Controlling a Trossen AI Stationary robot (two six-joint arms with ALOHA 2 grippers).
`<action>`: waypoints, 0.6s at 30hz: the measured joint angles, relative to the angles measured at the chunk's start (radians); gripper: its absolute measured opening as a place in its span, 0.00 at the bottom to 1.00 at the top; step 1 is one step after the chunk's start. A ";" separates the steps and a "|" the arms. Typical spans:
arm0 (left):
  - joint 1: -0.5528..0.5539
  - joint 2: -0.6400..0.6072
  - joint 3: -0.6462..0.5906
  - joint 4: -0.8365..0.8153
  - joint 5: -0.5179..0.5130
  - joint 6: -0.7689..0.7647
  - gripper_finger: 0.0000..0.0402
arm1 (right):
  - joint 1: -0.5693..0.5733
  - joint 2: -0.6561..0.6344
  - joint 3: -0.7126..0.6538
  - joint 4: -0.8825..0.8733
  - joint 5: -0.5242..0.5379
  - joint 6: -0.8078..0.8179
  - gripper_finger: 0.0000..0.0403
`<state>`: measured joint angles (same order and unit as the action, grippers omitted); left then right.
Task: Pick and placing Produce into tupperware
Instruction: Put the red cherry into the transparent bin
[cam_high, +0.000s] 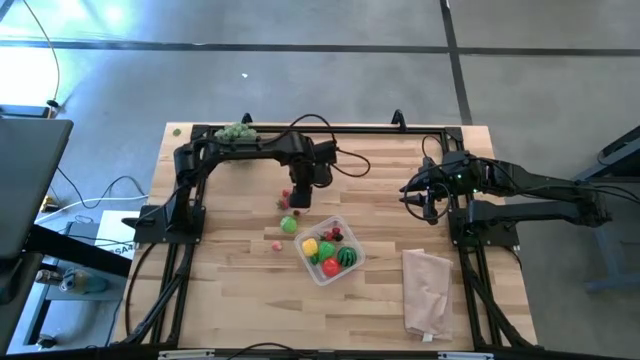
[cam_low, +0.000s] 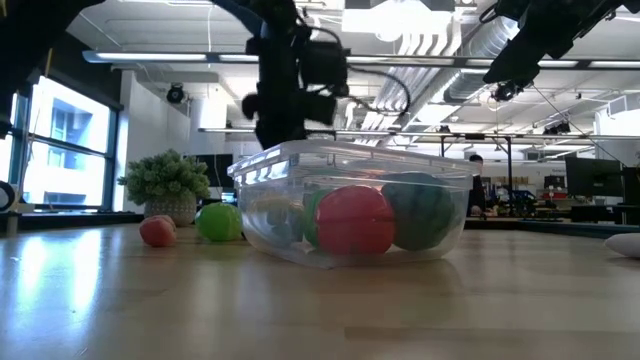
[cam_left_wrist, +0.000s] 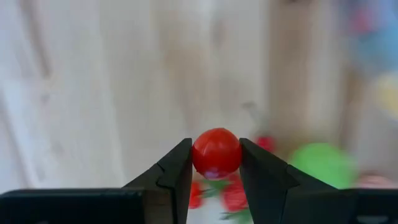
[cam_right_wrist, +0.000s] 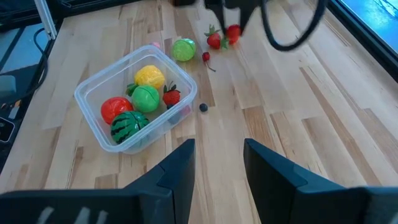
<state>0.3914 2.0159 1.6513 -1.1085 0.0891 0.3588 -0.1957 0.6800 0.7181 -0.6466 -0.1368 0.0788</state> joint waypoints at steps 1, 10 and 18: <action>-0.010 0.000 0.025 -0.021 0.024 0.000 0.28 | 0.000 0.000 0.000 0.000 0.000 0.000 0.32; -0.158 -0.002 0.211 -0.070 0.241 0.055 0.28 | 0.000 0.000 0.000 0.000 0.000 0.000 0.32; -0.288 0.015 0.231 0.052 0.093 0.120 0.28 | 0.000 0.000 0.000 0.000 0.000 0.000 0.32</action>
<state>0.1030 2.0305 1.8823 -1.0566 0.1826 0.4787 -0.1957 0.6800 0.7181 -0.6468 -0.1366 0.0788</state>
